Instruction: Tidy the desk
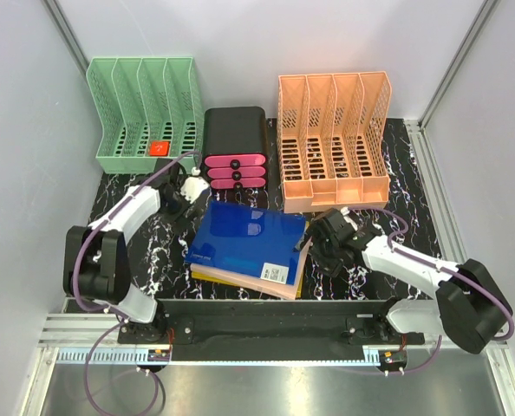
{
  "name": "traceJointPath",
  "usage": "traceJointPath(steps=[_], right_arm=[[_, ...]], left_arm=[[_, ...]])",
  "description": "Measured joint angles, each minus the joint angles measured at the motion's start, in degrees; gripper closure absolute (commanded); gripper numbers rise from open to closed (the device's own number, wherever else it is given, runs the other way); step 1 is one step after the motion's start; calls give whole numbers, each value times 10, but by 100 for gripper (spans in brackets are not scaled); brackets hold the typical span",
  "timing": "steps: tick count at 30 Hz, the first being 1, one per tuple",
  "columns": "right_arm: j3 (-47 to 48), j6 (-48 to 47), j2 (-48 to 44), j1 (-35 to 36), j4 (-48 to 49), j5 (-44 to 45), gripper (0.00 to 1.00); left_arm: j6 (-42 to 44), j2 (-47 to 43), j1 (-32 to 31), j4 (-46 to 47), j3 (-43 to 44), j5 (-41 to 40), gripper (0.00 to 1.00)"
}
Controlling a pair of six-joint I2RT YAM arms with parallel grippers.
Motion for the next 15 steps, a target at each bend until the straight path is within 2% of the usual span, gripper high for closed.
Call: traceJointPath(steps=[5,15], right_arm=[[-46,-30,-18,-25,92,-63,0],[-49,-55,4,-59,172,-126,0]], left_arm=[[-12,37,-11,28,-6,-2,1],[-38,47,-51,57,-10,-2,1]])
